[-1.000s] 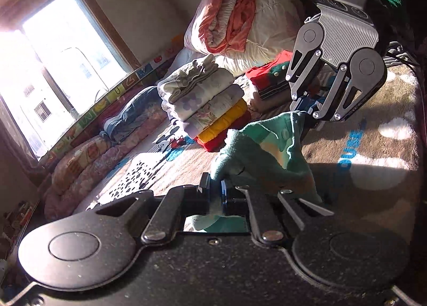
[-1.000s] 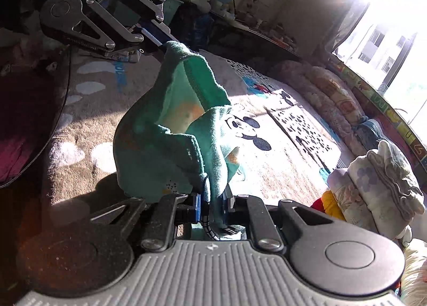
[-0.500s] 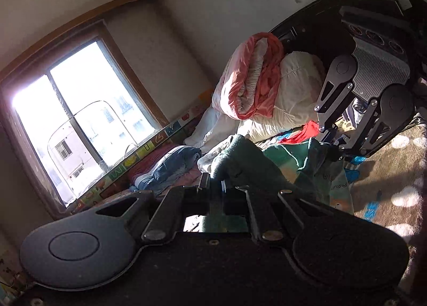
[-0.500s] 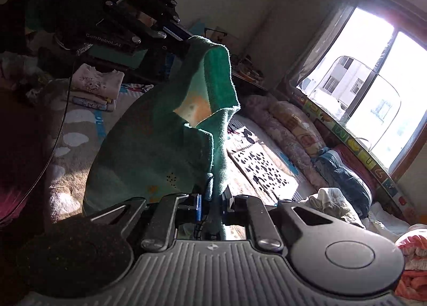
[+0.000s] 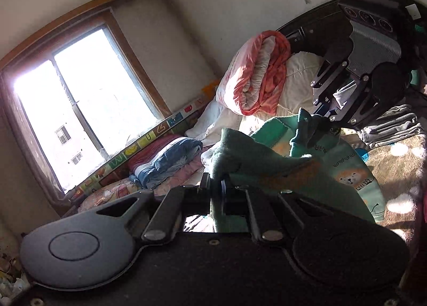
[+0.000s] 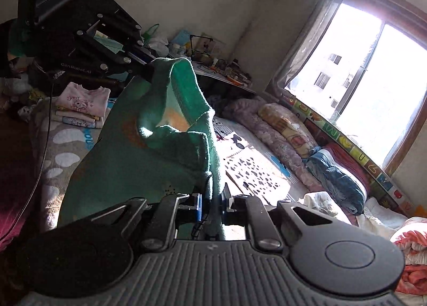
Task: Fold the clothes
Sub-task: 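Raise the held sweatshirt high with both grippers and shake it out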
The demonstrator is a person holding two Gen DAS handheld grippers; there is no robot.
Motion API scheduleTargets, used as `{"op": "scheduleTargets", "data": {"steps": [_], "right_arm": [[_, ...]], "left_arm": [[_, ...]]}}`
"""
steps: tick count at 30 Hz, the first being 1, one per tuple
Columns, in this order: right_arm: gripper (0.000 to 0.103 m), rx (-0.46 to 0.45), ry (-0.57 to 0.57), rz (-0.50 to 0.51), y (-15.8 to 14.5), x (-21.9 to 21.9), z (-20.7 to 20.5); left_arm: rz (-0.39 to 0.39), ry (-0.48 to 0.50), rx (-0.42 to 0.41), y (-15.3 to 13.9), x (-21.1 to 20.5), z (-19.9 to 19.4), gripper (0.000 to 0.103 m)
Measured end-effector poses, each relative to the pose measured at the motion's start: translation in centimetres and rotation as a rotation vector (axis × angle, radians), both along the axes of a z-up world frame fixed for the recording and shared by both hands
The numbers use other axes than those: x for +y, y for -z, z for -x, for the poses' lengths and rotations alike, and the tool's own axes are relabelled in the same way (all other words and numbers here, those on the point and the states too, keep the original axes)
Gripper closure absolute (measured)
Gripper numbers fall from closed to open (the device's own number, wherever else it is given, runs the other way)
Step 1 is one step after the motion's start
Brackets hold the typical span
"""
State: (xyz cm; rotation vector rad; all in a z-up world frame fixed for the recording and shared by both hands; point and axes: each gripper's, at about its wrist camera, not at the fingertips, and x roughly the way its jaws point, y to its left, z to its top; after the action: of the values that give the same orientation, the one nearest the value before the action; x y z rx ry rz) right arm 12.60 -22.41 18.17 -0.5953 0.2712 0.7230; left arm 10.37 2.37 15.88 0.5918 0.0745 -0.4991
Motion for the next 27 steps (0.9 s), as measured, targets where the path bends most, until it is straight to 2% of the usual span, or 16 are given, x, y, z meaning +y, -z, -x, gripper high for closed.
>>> {"op": "scheduleTargets", "data": {"steps": [7,17,24,27], "right_arm": [[0.089,0.015,0.070,0.028,0.7,0.8,-6.2],[0.090,-0.011,0.223,0.054,2.0,3.0,-17.7],[0.090,-0.072,0.329,0.072,3.3,3.7,-23.9],[0.090,-0.123,0.351,0.094,4.7,4.2,-24.7]], "left_arm": [[-0.029,-0.054,0.030,0.1,-0.2,-5.7,0.096],[-0.118,-0.189,0.007,0.4,-1.7,-18.1,0.096],[-0.188,-0.294,-0.087,1.5,-3.4,-24.5,0.096],[-0.199,-0.329,-0.132,2.4,-3.7,-26.2,0.096]]}}
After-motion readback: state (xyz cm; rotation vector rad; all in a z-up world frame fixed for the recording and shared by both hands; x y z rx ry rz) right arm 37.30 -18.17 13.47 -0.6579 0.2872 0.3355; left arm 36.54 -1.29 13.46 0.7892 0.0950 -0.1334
